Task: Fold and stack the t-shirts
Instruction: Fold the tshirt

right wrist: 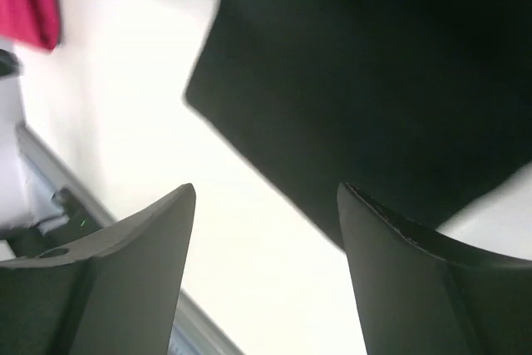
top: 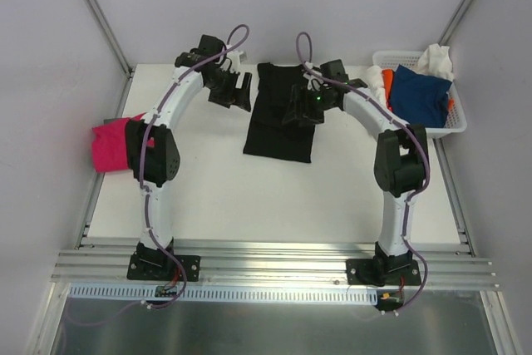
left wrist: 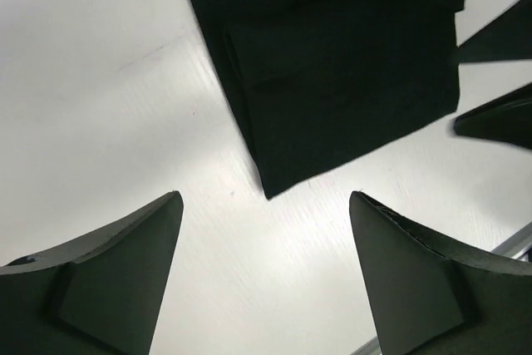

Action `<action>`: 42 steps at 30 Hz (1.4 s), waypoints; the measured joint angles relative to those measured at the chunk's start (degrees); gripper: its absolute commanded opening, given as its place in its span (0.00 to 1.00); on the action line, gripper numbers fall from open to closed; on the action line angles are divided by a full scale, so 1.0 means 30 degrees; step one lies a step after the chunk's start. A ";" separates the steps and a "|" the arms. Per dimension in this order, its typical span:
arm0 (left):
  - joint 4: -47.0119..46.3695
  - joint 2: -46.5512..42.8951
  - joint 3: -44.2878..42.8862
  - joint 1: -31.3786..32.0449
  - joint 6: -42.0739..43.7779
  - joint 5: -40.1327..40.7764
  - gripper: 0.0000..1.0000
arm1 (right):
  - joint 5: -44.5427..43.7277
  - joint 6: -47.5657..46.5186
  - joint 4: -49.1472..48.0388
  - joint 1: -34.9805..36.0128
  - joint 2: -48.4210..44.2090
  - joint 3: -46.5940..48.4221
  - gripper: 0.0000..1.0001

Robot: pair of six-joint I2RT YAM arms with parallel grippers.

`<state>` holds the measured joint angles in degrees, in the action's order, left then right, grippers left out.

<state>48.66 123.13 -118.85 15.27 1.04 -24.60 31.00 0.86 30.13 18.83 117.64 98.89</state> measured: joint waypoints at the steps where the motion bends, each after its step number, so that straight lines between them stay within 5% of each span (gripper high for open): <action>1: 0.0007 -0.0692 0.0233 0.0000 0.0029 0.0299 0.82 | 0.0379 0.0204 -0.0087 0.0481 0.0211 0.0000 0.72; 10: 0.0058 -0.4794 0.2790 -0.0131 0.0612 0.1953 0.83 | 0.1792 0.1027 -0.0058 0.1377 0.4320 0.1064 0.72; 24: 0.0444 -0.5231 0.5187 -0.0087 0.1107 0.3104 0.82 | -0.1224 0.1282 -0.1610 -0.3599 0.8174 1.2764 0.72; 36: 0.0444 -0.5202 0.4823 0.0816 0.1260 0.3381 0.82 | 0.1355 0.0976 0.0022 -0.0969 0.3745 0.5231 0.69; 42: 0.0401 -0.5195 0.4371 0.0809 0.1566 0.3993 0.82 | 0.2266 0.0554 0.0663 -0.0554 0.2499 0.3963 0.69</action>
<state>49.87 107.55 -105.73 17.69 5.74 -12.62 37.80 2.52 32.12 17.17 125.14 110.78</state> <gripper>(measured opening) 0.824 0.692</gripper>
